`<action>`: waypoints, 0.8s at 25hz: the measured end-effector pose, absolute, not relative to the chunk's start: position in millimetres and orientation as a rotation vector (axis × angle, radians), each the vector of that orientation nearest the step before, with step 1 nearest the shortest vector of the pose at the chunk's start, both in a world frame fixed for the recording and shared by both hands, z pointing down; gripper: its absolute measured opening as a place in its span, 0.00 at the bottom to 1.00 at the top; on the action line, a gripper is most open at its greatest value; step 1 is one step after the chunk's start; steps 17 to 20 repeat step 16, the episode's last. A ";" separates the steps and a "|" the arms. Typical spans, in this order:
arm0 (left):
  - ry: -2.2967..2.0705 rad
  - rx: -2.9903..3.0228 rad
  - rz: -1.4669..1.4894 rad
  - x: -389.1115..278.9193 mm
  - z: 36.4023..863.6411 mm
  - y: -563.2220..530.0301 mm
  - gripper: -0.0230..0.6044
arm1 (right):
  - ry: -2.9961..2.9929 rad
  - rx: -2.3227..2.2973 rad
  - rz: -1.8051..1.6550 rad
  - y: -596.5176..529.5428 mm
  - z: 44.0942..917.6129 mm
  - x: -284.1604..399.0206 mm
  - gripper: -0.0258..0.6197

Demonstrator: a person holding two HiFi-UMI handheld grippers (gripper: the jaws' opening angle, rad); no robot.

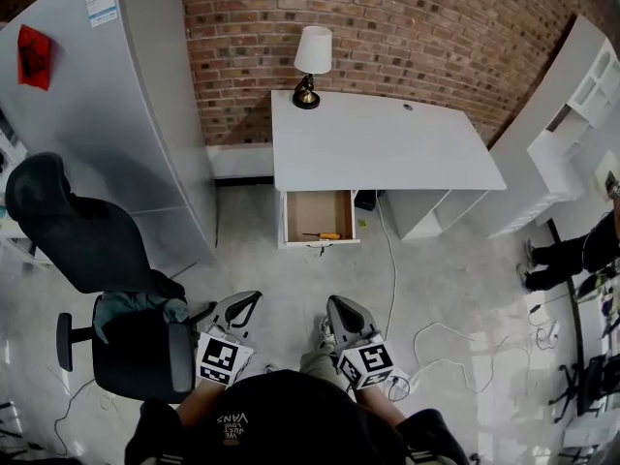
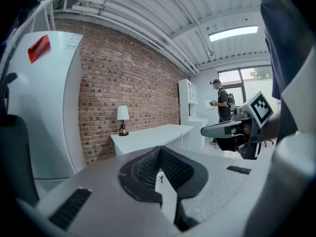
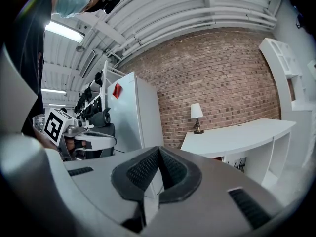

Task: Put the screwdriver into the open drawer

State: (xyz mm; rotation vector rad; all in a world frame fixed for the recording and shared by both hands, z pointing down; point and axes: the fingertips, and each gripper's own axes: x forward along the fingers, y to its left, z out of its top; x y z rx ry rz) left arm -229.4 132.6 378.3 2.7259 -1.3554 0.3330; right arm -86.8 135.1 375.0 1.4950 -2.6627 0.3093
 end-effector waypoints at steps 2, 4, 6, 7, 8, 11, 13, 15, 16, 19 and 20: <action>-1.361 2.718 0.330 -232.0 381.1 135.9 0.05 | -2.659 1.496 0.308 137.1 377.1 -87.9 0.03; -1.362 2.707 0.330 -234.3 384.5 138.7 0.05 | -2.652 1.498 0.310 137.9 379.7 -89.3 0.03; -1.363 2.705 0.318 -234.5 382.8 140.3 0.05 | -2.649 1.498 0.313 138.5 380.3 -90.2 0.03; -1.365 2.705 0.313 -234.0 381.0 141.1 0.05 | -2.649 1.497 0.313 139.2 379.9 -90.3 0.03; -1.365 2.705 0.314 -233.6 380.6 142.4 0.05 | -2.650 1.497 0.314 140.2 379.4 -89.8 0.03; -1.360 2.698 0.343 -234.1 386.9 147.3 0.05 | -2.644 1.502 0.317 143.0 379.2 -87.4 0.03; -1.355 2.692 0.351 -234.5 390.0 149.8 0.05 | -2.639 1.503 0.322 144.9 380.5 -87.3 0.03; -1.350 2.695 0.344 -234.0 390.4 151.1 0.05 | -2.637 1.507 0.324 146.3 382.4 -87.3 0.03; -1.347 2.697 0.338 -233.5 389.9 151.6 0.05 | -2.637 1.509 0.325 147.0 383.4 -87.3 0.03; -1.347 2.697 0.338 -233.5 389.9 151.6 0.05 | -2.637 1.509 0.325 147.0 383.4 -87.3 0.03; -1.347 2.697 0.338 -233.5 389.9 151.6 0.05 | -2.637 1.509 0.325 147.0 383.4 -87.3 0.03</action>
